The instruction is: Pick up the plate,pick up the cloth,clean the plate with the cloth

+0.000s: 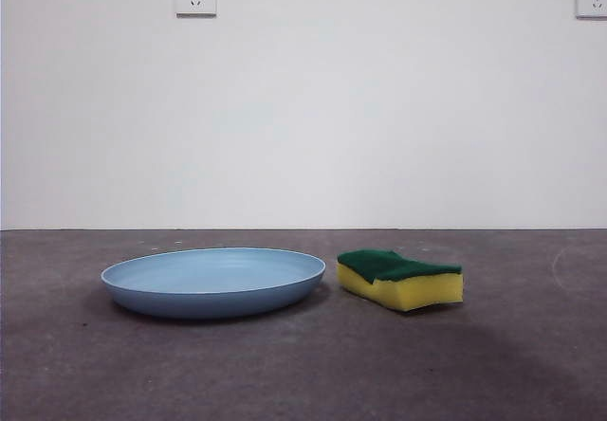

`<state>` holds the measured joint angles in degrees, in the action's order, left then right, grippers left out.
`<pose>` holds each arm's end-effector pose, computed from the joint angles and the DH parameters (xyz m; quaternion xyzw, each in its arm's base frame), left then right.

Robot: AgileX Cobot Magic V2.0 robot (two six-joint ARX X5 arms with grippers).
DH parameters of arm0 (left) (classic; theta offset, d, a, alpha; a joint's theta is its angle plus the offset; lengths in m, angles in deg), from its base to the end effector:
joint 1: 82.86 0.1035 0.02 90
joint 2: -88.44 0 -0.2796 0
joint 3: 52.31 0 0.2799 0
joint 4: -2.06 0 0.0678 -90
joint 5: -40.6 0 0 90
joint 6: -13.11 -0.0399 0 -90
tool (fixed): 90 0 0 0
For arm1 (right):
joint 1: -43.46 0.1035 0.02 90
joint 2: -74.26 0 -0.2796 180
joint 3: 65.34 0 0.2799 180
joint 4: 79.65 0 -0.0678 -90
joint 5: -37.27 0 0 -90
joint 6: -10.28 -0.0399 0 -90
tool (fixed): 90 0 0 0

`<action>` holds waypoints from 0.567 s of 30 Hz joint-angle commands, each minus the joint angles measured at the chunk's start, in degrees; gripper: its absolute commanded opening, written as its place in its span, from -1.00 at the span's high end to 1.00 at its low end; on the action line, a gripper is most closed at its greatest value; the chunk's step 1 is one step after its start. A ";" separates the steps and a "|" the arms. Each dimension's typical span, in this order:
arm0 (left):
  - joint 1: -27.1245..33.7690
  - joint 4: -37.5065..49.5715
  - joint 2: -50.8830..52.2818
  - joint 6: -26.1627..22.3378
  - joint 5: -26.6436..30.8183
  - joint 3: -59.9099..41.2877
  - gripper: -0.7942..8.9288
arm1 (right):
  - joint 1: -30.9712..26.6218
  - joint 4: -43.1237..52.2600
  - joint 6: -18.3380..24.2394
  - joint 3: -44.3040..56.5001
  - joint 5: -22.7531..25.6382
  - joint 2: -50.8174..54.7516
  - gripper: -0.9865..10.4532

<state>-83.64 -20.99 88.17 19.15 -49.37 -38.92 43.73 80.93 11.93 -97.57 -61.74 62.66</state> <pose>0.1191 -0.0016 0.1498 -0.0519 0.0868 -0.0020 0.9949 0.1152 0.0068 0.2606 -0.0152 -0.0117 0.0807 0.9966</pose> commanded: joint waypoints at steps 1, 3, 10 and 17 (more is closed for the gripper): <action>0.17 0.22 0.17 0.20 -0.13 -0.79 0.84 | -0.13 2.43 1.09 5.64 0.02 2.97 0.83; 0.17 0.22 0.17 0.20 -0.13 -0.79 0.84 | -0.11 3.19 1.03 8.96 0.00 4.74 0.83; 0.17 0.22 0.17 0.20 -0.15 -0.79 0.84 | -0.11 3.10 -1.70 16.85 -0.02 9.29 0.83; 0.17 0.22 0.17 0.20 -0.15 -0.79 0.84 | -0.11 1.05 -2.45 19.52 0.11 11.54 0.83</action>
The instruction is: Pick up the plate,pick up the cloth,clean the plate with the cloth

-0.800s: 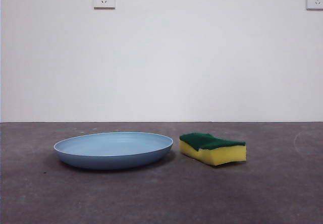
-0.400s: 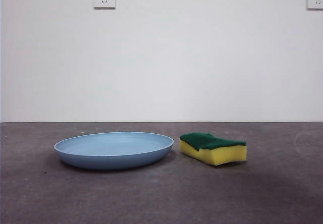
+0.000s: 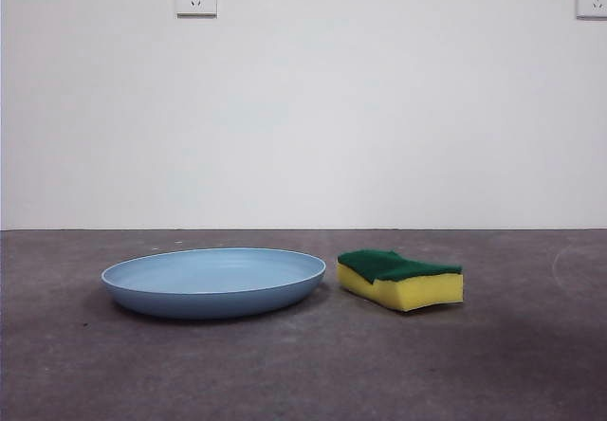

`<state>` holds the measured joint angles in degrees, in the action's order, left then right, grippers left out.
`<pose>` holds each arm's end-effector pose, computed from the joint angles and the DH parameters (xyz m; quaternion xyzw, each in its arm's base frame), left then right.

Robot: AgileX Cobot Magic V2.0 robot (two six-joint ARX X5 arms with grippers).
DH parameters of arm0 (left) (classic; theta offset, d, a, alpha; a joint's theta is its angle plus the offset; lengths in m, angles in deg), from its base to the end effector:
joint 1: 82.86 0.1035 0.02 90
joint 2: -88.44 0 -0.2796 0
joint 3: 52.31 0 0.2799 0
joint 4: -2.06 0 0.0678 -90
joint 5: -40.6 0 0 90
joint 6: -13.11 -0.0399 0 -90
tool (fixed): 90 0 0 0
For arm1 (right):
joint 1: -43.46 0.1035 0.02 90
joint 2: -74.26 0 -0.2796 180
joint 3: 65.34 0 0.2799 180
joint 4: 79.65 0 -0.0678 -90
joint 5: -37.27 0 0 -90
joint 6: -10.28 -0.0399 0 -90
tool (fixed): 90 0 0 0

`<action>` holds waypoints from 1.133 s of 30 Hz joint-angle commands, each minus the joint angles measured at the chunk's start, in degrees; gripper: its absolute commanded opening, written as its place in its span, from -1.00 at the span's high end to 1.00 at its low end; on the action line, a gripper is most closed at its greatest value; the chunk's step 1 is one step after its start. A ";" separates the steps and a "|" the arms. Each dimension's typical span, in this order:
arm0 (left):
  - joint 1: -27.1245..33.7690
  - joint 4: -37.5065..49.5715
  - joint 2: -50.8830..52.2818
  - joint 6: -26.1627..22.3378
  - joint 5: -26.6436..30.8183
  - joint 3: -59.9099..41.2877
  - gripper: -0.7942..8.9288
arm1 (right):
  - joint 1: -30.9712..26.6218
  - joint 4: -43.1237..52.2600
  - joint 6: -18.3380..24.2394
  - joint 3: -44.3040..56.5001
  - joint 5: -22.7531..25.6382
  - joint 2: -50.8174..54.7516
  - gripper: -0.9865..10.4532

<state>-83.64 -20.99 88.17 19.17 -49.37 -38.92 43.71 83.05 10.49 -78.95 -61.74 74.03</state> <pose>0.1191 -0.0016 0.1498 -0.0520 0.0868 -0.0019 0.9949 0.1196 0.0068 0.1621 0.0008 0.0340 0.0807 0.9962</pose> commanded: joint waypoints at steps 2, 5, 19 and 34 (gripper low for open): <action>0.17 0.22 0.17 0.17 -0.15 -0.79 0.84 | -0.09 -3.06 -1.77 0.90 0.15 0.17 0.83; 0.17 0.22 0.17 0.17 -0.15 -0.79 0.84 | -0.09 -5.16 -3.89 0.90 0.35 0.15 0.83; 0.17 0.20 0.17 0.17 -0.15 -0.79 0.84 | -0.09 -4.98 -9.99 0.87 0.37 -0.15 0.83; 0.17 0.20 0.17 0.17 -0.15 -0.79 0.84 | -0.09 -4.98 -9.99 0.87 0.39 -0.15 0.83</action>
